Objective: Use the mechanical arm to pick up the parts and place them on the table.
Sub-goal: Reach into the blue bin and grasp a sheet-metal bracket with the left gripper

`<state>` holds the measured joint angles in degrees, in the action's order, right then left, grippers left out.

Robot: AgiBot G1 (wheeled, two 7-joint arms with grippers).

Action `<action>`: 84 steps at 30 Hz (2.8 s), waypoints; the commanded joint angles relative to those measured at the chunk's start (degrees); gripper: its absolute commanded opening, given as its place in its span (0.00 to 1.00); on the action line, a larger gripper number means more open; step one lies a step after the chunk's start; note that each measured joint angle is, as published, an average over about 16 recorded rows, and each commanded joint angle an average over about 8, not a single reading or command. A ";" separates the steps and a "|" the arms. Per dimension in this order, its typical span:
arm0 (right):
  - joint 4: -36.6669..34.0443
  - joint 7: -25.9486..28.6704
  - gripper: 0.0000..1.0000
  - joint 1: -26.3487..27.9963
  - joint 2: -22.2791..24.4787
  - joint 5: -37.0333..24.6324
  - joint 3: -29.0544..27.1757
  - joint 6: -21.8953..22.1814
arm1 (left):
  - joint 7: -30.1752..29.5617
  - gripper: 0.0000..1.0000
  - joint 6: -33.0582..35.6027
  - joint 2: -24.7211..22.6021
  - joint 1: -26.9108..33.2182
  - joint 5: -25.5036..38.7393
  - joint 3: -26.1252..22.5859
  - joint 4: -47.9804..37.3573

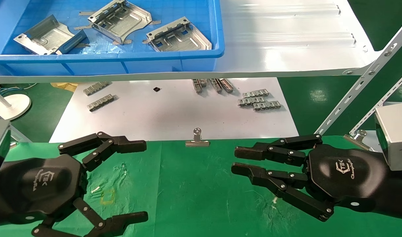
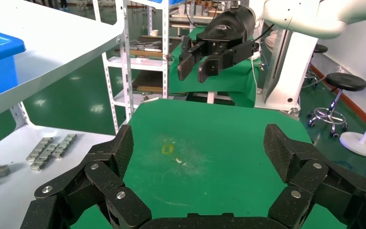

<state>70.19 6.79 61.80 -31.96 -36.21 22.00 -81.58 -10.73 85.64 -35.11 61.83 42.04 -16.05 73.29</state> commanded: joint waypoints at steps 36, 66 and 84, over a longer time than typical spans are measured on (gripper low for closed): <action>0.00 0.00 0.00 0.00 0.00 0.00 0.00 0.00 | 4.69 1.00 -14.74 -17.68 37.83 23.02 -7.80 -35.61; 0.00 0.00 1.00 0.00 0.00 0.00 0.00 0.00 | 10.65 0.00 -38.52 -32.93 55.07 36.26 -13.57 -72.01; 0.00 0.00 1.00 0.00 0.00 0.00 0.00 0.00 | 10.87 0.00 -36.64 -32.94 55.81 37.09 -14.16 -73.17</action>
<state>70.19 6.79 61.80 -31.96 -36.20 22.01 -81.58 0.12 49.01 -67.97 117.66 79.17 -30.24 0.12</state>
